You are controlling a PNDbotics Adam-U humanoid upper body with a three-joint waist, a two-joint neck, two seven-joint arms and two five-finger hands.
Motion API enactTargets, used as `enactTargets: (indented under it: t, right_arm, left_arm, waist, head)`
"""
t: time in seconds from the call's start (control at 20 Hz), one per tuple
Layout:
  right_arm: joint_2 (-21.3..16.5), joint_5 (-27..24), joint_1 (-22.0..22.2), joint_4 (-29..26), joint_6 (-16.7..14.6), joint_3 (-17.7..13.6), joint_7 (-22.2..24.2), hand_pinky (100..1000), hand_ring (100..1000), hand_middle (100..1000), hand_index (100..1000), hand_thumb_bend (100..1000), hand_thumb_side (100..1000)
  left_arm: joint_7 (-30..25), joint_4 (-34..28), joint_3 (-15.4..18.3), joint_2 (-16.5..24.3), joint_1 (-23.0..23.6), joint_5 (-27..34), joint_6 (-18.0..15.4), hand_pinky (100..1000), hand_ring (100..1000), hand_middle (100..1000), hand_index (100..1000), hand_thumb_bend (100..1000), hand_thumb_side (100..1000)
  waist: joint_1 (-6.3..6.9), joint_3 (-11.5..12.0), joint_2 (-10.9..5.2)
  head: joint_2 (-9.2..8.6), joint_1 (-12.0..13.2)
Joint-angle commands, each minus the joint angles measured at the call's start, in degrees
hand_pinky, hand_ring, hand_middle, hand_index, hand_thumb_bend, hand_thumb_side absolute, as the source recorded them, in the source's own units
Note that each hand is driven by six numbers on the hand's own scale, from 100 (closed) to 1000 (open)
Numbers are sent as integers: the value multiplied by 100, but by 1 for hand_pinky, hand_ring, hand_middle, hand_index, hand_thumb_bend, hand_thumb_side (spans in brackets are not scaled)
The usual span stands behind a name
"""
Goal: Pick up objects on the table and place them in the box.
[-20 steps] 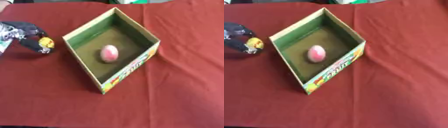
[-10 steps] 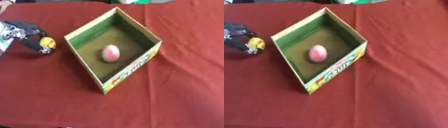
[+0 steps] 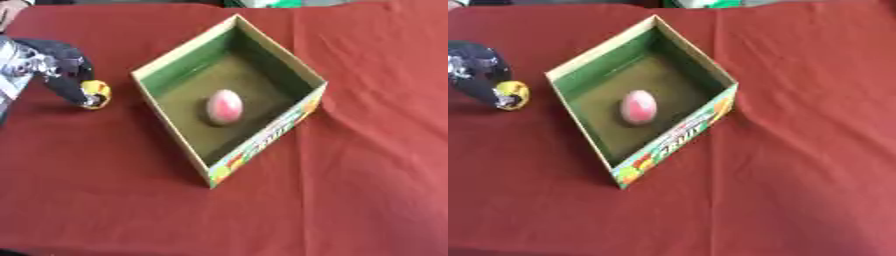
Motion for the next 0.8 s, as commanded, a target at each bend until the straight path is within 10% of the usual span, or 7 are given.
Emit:
enactTargets:
  t: [0.05, 0.2, 0.8]
  right_arm:
    - [-61, -36, -30, -110, 26, -91, -12, 847, 817, 734, 892, 100, 714]
    - [-56, -26, -10, -110, 38, -91, -6, 848, 817, 734, 892, 100, 712]
    - [-23, -13, 24, -110, 106, -106, -10, 850, 818, 732, 892, 100, 715]
  left_arm:
    - [193, -9, 59, 104, -97, 60, 104, 597, 674, 576, 640, 100, 378]
    - [398, -23, 75, 87, -105, 145, 250, 561, 628, 542, 603, 100, 244]
    - [594, -242, 128, 115, -142, 394, 510, 459, 532, 482, 547, 100, 253]
  waist:
    - [-5, -17, -119]
    - [-3, -19, -113]
    - [12, 27, -129]
  head:
    - [-39, 26]
    - [-33, 30]
    - [5, -13]
